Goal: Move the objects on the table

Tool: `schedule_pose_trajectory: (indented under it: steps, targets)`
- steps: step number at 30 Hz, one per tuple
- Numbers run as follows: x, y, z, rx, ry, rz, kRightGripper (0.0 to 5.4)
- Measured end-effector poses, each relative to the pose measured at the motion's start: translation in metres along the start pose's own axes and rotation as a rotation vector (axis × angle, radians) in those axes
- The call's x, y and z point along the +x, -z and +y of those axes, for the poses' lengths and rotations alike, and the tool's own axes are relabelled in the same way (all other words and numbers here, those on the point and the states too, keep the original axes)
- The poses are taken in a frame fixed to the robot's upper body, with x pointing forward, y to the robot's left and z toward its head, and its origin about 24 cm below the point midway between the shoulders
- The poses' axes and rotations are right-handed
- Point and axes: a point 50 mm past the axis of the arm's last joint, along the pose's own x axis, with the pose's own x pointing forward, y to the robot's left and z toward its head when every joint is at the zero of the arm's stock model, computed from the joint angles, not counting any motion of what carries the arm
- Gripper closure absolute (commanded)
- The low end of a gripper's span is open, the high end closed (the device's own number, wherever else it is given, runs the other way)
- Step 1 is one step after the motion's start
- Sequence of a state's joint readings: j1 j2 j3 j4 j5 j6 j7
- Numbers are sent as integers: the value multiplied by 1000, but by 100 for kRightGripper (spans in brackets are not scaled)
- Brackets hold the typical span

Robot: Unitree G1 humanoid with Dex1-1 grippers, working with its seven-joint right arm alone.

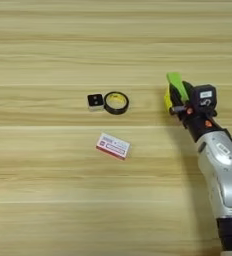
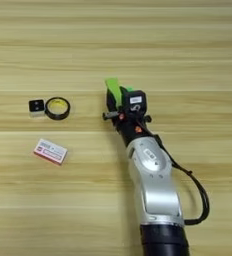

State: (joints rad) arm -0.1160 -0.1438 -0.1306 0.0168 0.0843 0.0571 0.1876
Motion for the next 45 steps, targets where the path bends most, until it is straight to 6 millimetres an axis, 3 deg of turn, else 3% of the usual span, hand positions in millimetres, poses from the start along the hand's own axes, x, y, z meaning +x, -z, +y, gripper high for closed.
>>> schedule_pose_trajectory:
  steps: [15,24,25,31,40,45]
  targets:
    - [20,15,-19,22,35,58,402]
    - [29,23,-21,30,37,79,402]
    - [30,23,-21,29,36,76,366]
    - [30,28,-22,32,41,95,283]
    - [30,28,-23,33,45,94,190]
    - [30,12,-22,21,39,24,111]
